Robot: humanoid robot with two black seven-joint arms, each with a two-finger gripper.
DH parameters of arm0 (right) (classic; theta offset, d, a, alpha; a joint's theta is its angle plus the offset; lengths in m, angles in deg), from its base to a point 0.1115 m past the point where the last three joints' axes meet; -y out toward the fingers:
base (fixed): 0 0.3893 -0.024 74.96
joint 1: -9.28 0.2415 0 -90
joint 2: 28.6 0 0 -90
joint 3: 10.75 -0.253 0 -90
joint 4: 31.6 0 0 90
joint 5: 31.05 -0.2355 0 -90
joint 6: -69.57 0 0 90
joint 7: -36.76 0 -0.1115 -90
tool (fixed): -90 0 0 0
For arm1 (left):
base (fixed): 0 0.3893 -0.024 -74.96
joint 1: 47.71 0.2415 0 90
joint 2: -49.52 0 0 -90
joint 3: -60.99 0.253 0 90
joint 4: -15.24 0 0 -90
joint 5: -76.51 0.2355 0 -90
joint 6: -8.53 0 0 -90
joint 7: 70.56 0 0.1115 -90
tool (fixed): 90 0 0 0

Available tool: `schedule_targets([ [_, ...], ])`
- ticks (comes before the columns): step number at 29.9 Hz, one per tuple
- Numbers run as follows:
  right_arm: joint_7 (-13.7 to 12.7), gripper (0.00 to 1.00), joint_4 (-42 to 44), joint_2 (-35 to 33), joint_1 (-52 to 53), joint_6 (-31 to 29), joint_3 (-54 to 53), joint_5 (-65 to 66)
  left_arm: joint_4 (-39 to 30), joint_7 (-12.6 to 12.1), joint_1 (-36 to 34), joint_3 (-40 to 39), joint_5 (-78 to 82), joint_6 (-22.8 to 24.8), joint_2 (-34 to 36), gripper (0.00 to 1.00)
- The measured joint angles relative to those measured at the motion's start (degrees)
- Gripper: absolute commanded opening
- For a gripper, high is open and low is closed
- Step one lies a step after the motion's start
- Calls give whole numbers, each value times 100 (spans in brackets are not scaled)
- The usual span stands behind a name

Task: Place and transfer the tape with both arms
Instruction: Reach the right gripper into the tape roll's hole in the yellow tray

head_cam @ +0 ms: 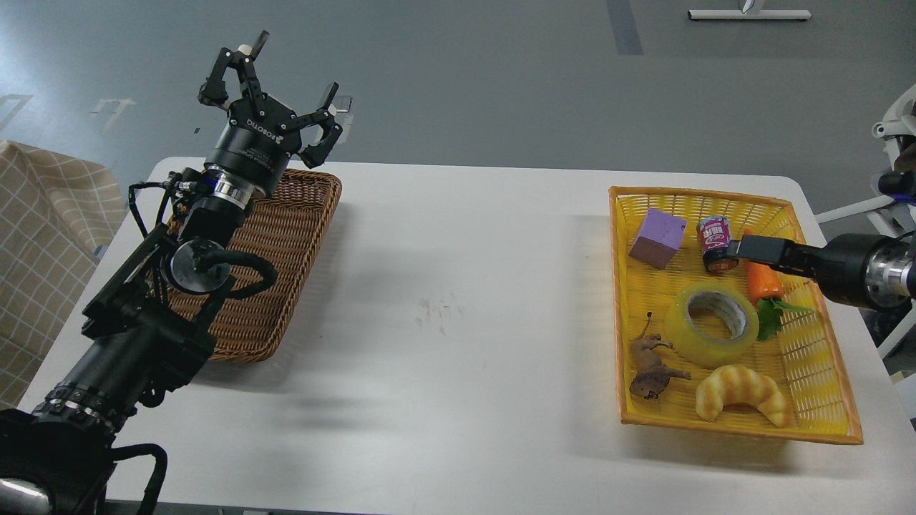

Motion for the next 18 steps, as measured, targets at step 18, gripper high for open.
schedule_targets([
  [18,8,86,49,393,-565,144,1,1539,-8,8,35,-9,-6,0,6,98],
])
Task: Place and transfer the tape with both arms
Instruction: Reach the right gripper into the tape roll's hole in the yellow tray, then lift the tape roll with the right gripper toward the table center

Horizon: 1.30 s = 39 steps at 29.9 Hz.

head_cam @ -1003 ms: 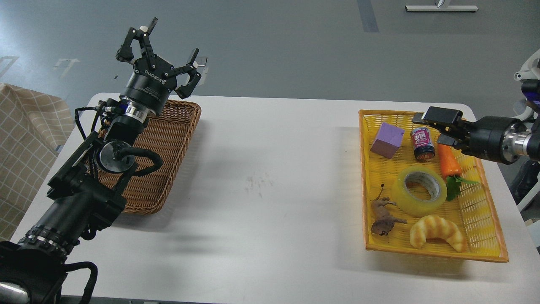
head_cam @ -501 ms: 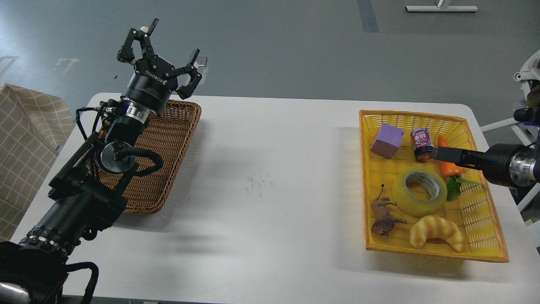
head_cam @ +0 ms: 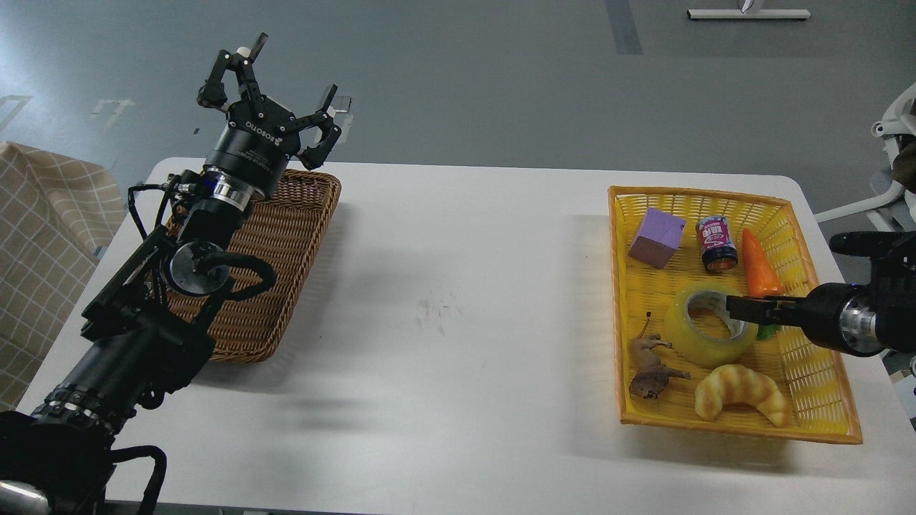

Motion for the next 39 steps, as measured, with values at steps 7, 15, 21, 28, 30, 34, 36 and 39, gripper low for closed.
schedule_targets([
  [7,0,73,11,44,4,0,0,105,0,0,8,0,0,0,-1,98],
  [15,4,63,214,192,0,-15,8,200,0,0,17,0,0,0,-1,98],
  [21,11,51,275,280,-1,-55,24,203,0,0,18,0,0,0,-1,98],
  [28,31,39,379,350,-2,-77,66,196,1,0,18,-3,0,0,-1,98],
  [30,37,32,385,356,-2,-78,141,190,3,0,18,-7,0,0,-1,98],
  [34,44,0,387,356,8,-92,210,175,4,0,18,-9,0,0,-1,98],
  [36,48,0,387,356,21,-126,216,160,4,0,18,-9,0,0,-1,98],
  [39,66,0,383,356,54,-145,215,145,5,0,18,-9,0,0,-1,98],
])
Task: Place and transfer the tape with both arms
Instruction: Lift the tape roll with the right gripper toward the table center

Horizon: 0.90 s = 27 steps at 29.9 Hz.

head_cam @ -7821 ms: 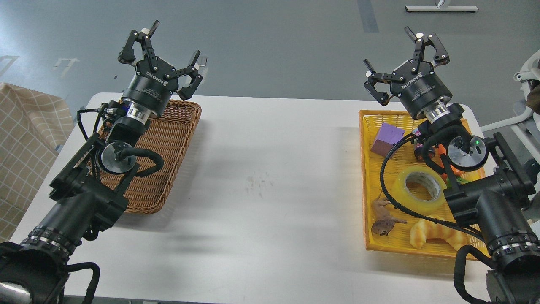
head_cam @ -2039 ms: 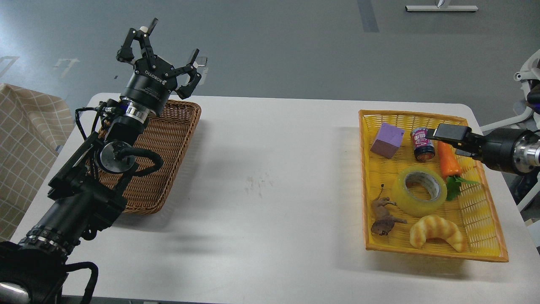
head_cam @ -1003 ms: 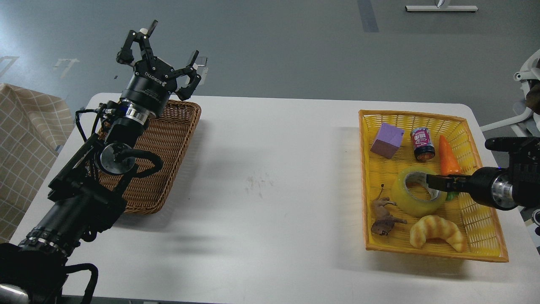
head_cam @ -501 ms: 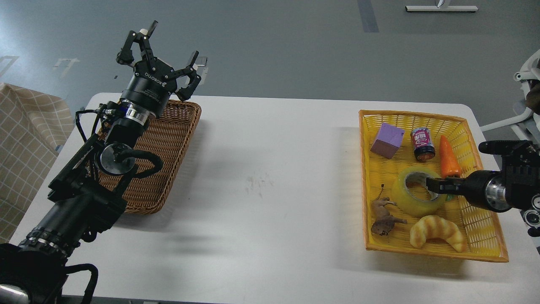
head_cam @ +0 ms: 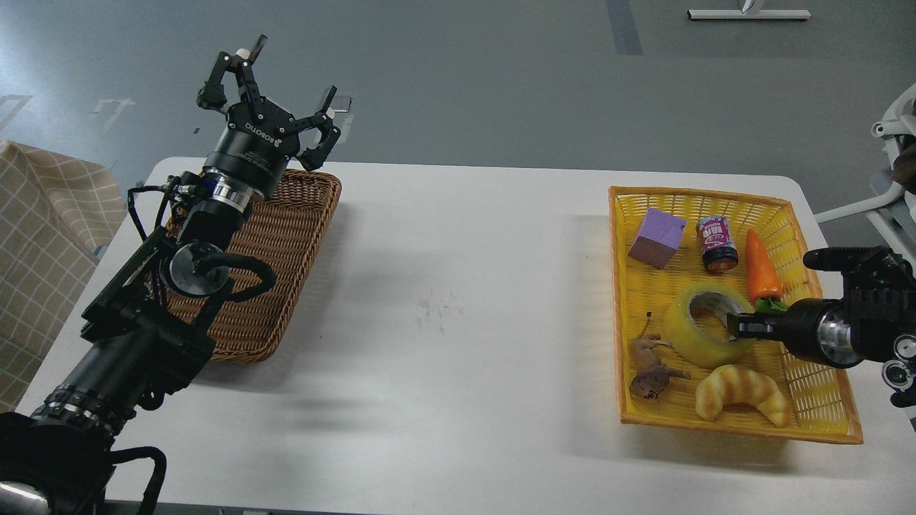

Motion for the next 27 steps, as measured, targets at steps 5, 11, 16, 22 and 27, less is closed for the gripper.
schedule_targets([
  [5,40,0,-96,-51,130,-1,-26,-14,0,0,0,0,0,0,-14,98],
  [11,74,0,-445,-286,281,-1,-135,-22,0,0,0,0,-8,0,-11,98],
  [16,84,0,-742,-412,497,-1,-256,-30,-1,0,0,0,-9,0,-10,98],
  [22,85,0,-771,-348,990,-1,-272,-30,-1,0,0,0,-9,0,-21,98],
  [27,85,0,-730,-19,1388,-1,-242,-26,-4,0,0,1,-9,0,-33,98],
])
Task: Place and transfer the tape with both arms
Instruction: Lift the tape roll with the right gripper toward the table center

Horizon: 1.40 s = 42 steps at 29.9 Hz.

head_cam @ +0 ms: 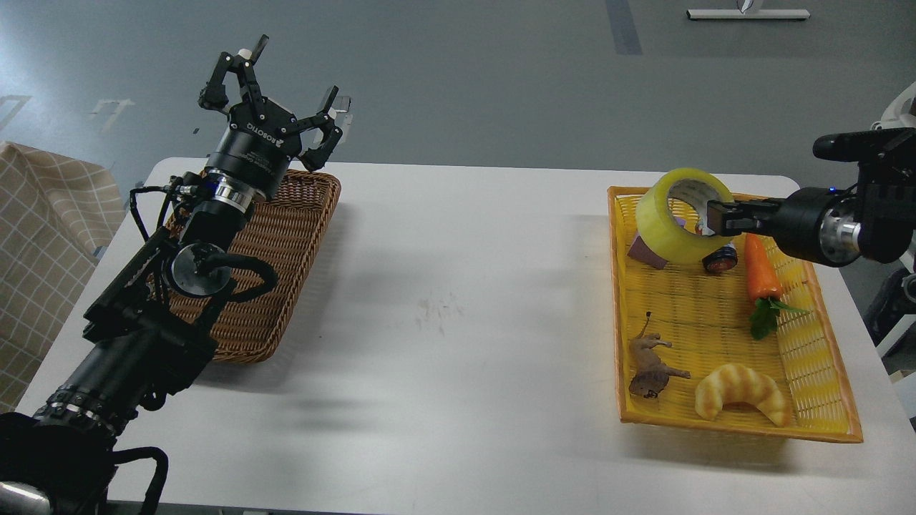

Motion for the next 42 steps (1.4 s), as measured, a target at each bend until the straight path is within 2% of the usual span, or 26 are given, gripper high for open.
schedule_targets([
  [17,-151,0,801,1799,438,1,70,81,0,0,10,9,0,0,-25,98],
  [27,-148,0,1468,2751,730,3,725,136,9,0,26,9,1,0,-44,98],
  [42,-149,0,2316,3653,1262,0,1633,208,9,0,26,9,1,0,-42,98],
])
